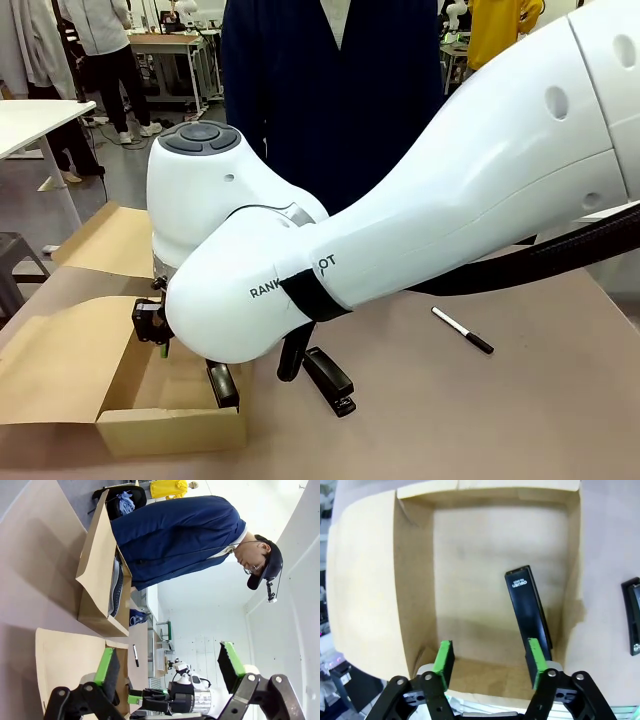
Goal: Place items inside the box.
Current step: Pick up a Pencil pouch or Stapler and place it inside the Mailer Box closest to the robot.
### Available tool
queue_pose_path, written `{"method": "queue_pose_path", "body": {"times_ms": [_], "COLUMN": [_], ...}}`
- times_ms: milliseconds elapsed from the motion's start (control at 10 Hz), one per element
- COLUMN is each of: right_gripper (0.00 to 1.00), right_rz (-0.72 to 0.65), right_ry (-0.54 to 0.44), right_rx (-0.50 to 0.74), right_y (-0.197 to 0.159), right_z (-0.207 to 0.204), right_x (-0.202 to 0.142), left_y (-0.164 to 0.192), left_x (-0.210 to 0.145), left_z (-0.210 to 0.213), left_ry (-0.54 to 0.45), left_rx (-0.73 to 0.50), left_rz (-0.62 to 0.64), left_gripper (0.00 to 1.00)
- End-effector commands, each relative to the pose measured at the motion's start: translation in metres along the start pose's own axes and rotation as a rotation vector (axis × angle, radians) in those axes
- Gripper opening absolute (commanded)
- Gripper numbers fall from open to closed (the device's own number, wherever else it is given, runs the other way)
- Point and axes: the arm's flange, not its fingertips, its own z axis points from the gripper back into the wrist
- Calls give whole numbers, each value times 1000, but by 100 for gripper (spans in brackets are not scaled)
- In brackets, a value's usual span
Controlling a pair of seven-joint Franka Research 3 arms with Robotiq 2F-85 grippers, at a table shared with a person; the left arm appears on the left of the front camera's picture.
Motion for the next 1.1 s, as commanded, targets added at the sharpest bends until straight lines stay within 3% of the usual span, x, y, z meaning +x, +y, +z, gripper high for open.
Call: {"method": "queue_pose_path", "body": {"times_ms": [0,300,500,600,900,1000], "right_gripper": [100,100,100,100,100,100], "right_rz": [-4,19,75,144,5,-111], "right_ry": [-23,-19,-1,16,159,60], "right_rx": [8,48,132,207,204,165], "right_y": [3,-2,-29,-61,-163,-203], "right_z": [0,8,40,67,134,148], "right_x": [-4,-5,-2,-1,-26,-34], "left_y": [-1,-1,-1,-1,-1,-1], "left_x": [-4,-4,-4,-4,-4,-4], "left_z": [-1,-1,-1,-1,-1,-1], "left_ry": [1,1,1,1,1,1], "left_rx": [-13,-13,-13,-13,-13,-13], "left_rz": [-8,-8,-8,-8,-8,-8], "left_gripper": [100,100,100,100,100,100]}}
